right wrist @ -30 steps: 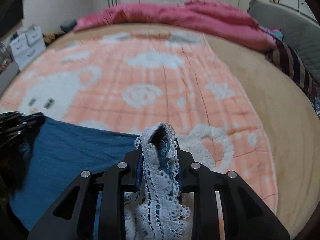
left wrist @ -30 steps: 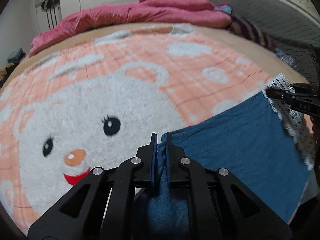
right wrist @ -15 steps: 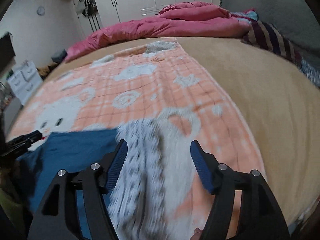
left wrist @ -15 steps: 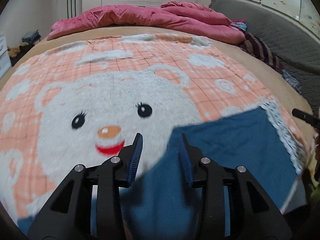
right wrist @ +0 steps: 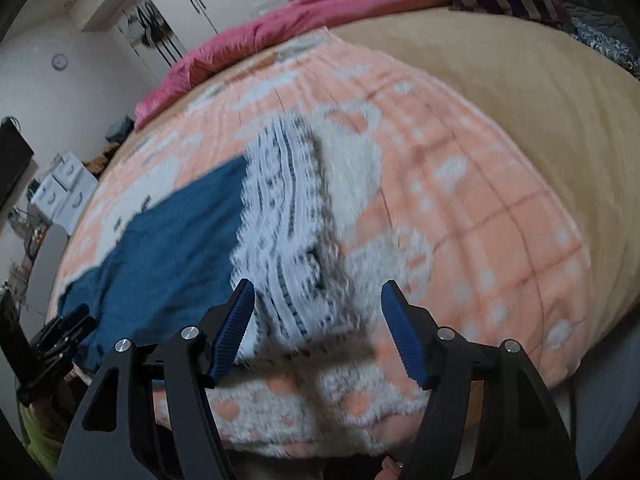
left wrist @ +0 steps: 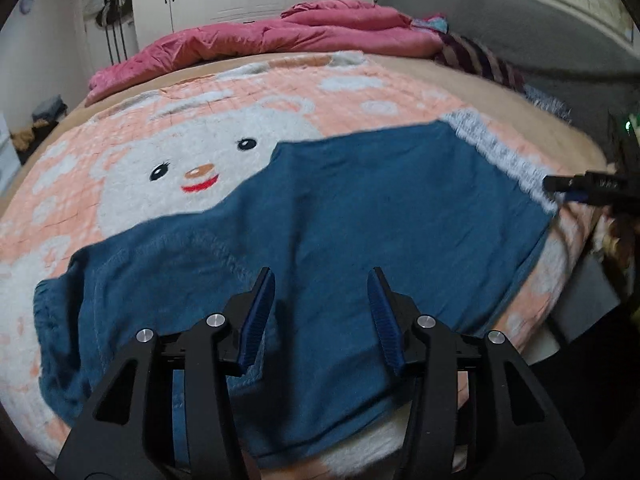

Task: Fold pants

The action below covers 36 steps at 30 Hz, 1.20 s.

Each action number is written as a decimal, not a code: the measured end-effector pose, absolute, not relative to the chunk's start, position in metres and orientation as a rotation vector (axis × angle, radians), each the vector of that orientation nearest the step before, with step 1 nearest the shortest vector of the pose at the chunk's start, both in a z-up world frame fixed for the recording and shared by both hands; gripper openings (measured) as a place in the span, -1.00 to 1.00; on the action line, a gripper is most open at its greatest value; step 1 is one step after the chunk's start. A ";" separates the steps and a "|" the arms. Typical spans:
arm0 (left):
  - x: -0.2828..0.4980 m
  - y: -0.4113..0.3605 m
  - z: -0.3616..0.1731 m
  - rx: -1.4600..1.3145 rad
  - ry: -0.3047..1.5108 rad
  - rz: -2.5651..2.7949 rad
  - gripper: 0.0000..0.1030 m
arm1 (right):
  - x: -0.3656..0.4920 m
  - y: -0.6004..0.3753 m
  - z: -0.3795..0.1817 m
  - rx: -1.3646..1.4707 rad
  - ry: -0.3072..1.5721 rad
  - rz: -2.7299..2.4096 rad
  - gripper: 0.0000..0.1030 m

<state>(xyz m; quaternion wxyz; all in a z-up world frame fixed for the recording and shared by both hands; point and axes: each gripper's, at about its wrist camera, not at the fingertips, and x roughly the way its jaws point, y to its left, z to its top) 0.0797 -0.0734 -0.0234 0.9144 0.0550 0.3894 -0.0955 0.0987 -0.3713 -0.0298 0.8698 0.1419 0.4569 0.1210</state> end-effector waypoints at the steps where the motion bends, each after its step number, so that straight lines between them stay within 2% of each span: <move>1: 0.081 -0.072 -0.027 0.122 0.811 -0.177 -0.22 | 0.098 -0.367 -0.030 0.270 0.960 0.255 -0.23; 2: 0.082 -0.071 -0.030 0.121 0.824 -0.172 -0.22 | 0.096 -0.362 -0.029 0.221 0.958 0.247 -0.28; 4: 0.084 -0.069 -0.038 0.122 0.844 -0.165 -0.22 | 0.090 -0.358 -0.024 0.163 0.935 0.248 -0.57; 8: 0.084 -0.069 -0.044 0.135 0.848 -0.164 -0.18 | 0.083 -0.360 -0.031 0.124 0.963 0.219 -0.59; 11: 0.088 -0.067 -0.048 0.131 0.858 -0.165 -0.14 | 0.084 -0.359 -0.035 0.130 0.979 0.213 -0.53; 14: 0.088 -0.067 -0.048 0.131 0.858 -0.162 -0.13 | 0.084 -0.368 -0.031 0.190 0.969 0.204 -0.30; 16: 0.087 -0.067 -0.041 0.114 0.859 -0.168 -0.08 | 0.077 -0.374 -0.022 0.213 0.921 0.176 0.00; 18: 0.086 -0.069 -0.025 0.086 0.836 -0.202 0.02 | 0.067 -0.378 -0.015 0.250 0.878 0.171 0.09; 23: 0.114 -0.104 0.008 0.116 0.782 -0.277 0.12 | 0.060 -0.373 -0.015 0.286 0.856 0.190 0.10; 26: 0.136 -0.133 0.021 0.150 0.760 -0.347 0.27 | 0.066 -0.375 -0.019 0.299 0.873 0.195 0.10; 33: 0.205 -0.215 0.028 0.254 0.770 -0.479 0.29 | 0.075 -0.381 -0.034 0.380 0.919 0.231 0.10; 35: 0.225 -0.229 0.022 0.261 0.799 -0.499 0.28 | 0.075 -0.381 -0.033 0.390 0.914 0.242 0.08; 36: 0.236 -0.236 0.018 0.273 0.809 -0.499 0.28 | 0.076 -0.380 -0.033 0.392 0.915 0.249 -0.02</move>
